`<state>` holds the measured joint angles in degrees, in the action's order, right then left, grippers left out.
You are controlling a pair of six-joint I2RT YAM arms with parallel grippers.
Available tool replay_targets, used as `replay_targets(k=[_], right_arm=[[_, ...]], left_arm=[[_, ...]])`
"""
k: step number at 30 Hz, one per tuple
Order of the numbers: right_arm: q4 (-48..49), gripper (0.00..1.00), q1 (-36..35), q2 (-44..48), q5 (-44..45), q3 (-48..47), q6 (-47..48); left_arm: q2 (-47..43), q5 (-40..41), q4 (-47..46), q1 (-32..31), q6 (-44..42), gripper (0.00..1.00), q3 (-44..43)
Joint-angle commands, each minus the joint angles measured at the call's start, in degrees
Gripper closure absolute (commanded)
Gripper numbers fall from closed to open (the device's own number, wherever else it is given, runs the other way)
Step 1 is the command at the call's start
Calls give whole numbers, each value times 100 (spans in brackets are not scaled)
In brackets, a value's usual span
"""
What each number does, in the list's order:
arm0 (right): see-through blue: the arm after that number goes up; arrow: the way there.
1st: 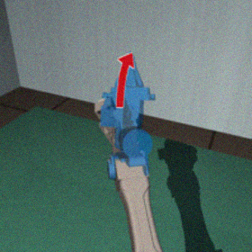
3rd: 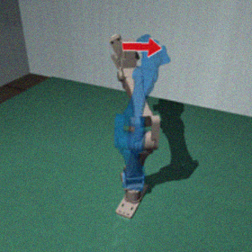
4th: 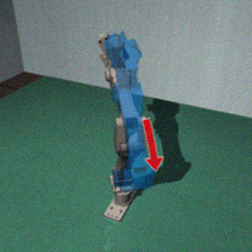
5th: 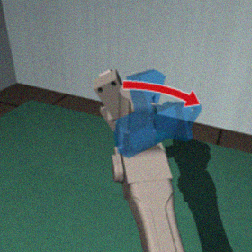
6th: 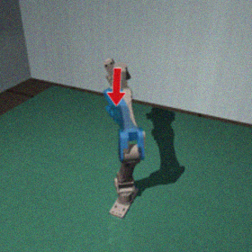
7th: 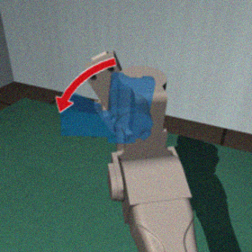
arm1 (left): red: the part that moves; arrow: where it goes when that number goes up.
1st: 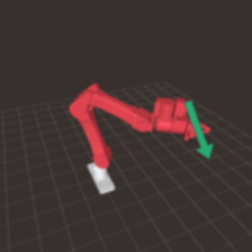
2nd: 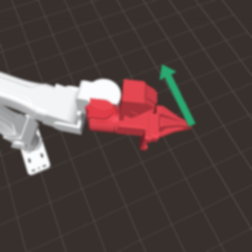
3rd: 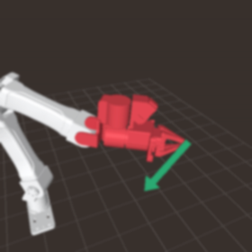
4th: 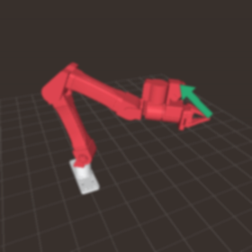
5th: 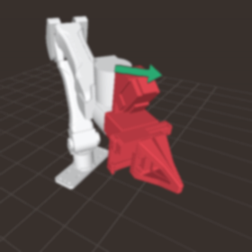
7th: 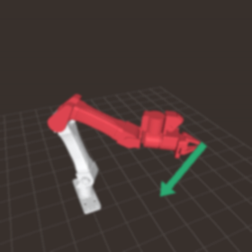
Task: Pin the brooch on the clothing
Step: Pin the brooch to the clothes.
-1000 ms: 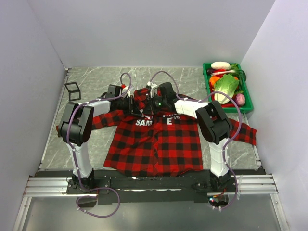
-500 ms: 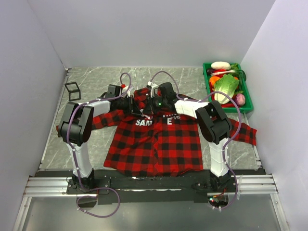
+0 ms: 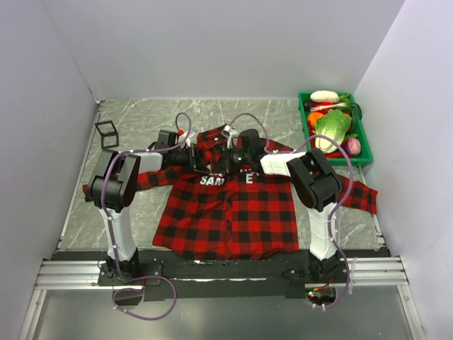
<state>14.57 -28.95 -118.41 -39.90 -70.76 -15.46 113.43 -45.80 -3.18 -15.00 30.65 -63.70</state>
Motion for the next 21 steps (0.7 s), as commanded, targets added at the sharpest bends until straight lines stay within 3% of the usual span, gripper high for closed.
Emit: replay_targets(k=[1, 6, 11, 16, 18, 21], right_arm=[[951, 82, 135, 99, -158, 273, -598], [1820, 80, 293, 11, -290, 554, -1283], [1040, 72, 399, -41, -202, 300, -854], [1487, 65, 434, -121, -544, 441, -1134], [1575, 55, 416, -112, -606, 493, -1213], [1839, 52, 408, -68, -572, 581, -1406]], left_arm=[[136, -509, -780, 103, 274, 99, 104], [268, -798, -1333, 217, 555, 99, 384], [250, -772, -1158, 331, 371, 99, 200], [171, -922, -1914, 375, 880, 99, 402], [153, -966, -2228, 375, 1064, 99, 490], [136, -1001, -2389, 358, 1215, 99, 534]])
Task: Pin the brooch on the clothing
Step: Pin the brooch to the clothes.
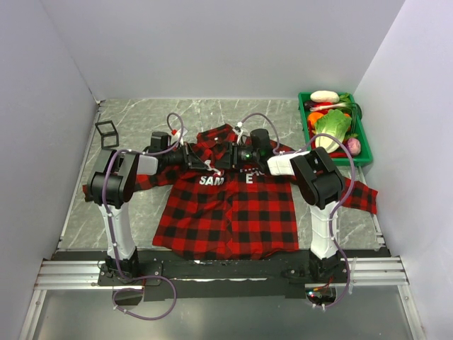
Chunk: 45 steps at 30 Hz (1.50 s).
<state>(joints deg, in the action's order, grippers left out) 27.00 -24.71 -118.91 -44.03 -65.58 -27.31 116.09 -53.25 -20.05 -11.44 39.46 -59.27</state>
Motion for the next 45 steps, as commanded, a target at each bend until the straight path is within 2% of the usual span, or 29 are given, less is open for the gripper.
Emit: replay_targets(k=[1, 4, 12, 17, 21, 28, 31, 45], right_arm=[[587, 52, -8, -35, -150, 54, -266], [692, 50, -16, -132, -97, 72, -423], [1052, 53, -60, -396, -229, 1, -697], [1070, 51, -43, -404, -97, 89, -626], [1745, 52, -34, -431, -272, 291, -951], [2247, 55, -16, -457, -422, 397, -1267], [2756, 55, 10, -492, -483, 546, -1548], [3575, 61, 80, -589, -589, 713, -2024]], left_arm=[[-131, -238, -589, -24, 299, 99, 64], [-183, -229, -709, -51, 316, 99, 99], [-307, -360, -1140, -113, 615, 99, 266], [-333, -466, -1756, -113, 1027, 99, 442], [-315, -475, -2072, -121, 1203, 99, 530], [-333, -440, -1730, -113, 984, 99, 451], [-342, -344, -1721, -113, 1002, 99, 503], [-324, -423, -2073, -113, 1239, 99, 600]])
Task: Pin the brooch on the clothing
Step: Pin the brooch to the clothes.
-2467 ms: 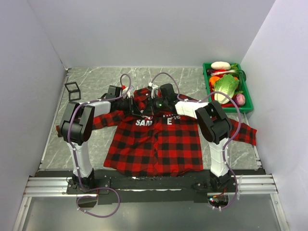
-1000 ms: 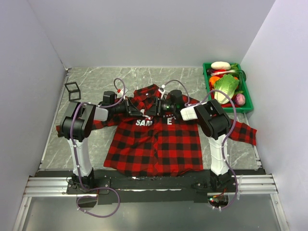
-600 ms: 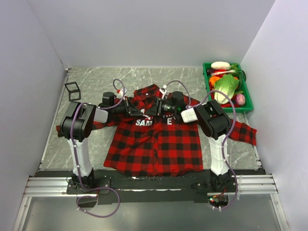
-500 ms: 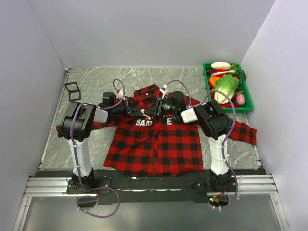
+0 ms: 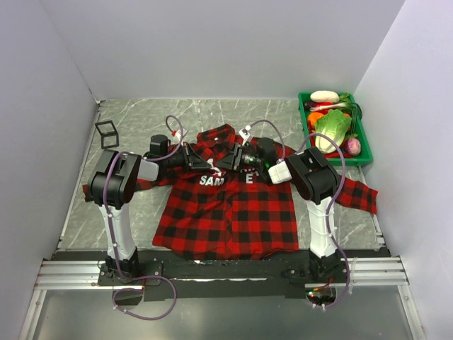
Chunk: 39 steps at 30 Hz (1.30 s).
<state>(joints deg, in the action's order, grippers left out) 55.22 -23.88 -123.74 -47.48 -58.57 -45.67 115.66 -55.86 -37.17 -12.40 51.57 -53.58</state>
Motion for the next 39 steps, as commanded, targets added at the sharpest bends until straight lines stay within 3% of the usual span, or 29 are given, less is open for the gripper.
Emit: replay_targets(k=[1, 10, 22, 39], right_arm=[[771, 61, -3, -97, -244, 21, -188], [1579, 63, 32, -273, -393, -23, -794], [1922, 62, 32, -405, -455, -234, -1163], [1852, 63, 6, -423, -516, -349, -1173]], left_arm=[[-280, -171, -327, -16, 20, 99, 32], [-254, -268, -616, -16, 195, 99, 94], [-263, -286, -625, -113, 142, 99, 146], [-342, -215, -168, -236, -244, 99, 67]])
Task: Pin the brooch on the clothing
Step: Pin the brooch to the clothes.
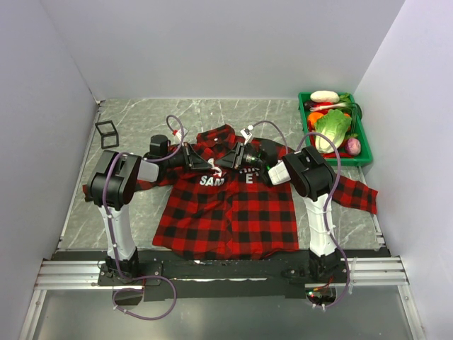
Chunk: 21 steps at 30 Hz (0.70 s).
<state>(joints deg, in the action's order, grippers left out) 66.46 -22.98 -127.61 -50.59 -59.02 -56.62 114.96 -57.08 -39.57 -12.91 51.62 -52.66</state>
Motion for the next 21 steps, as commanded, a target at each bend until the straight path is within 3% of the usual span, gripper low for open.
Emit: replay_targets(k=[1, 21], right_arm=[[615, 63, -92, -10, -215, -303, -34], [-466, 73, -242, 166, -162, -443, 582]], left_arm=[[-289, -102, 99, -195, -283, 99, -33], [-360, 21, 898, -326, -855, 99, -306]])
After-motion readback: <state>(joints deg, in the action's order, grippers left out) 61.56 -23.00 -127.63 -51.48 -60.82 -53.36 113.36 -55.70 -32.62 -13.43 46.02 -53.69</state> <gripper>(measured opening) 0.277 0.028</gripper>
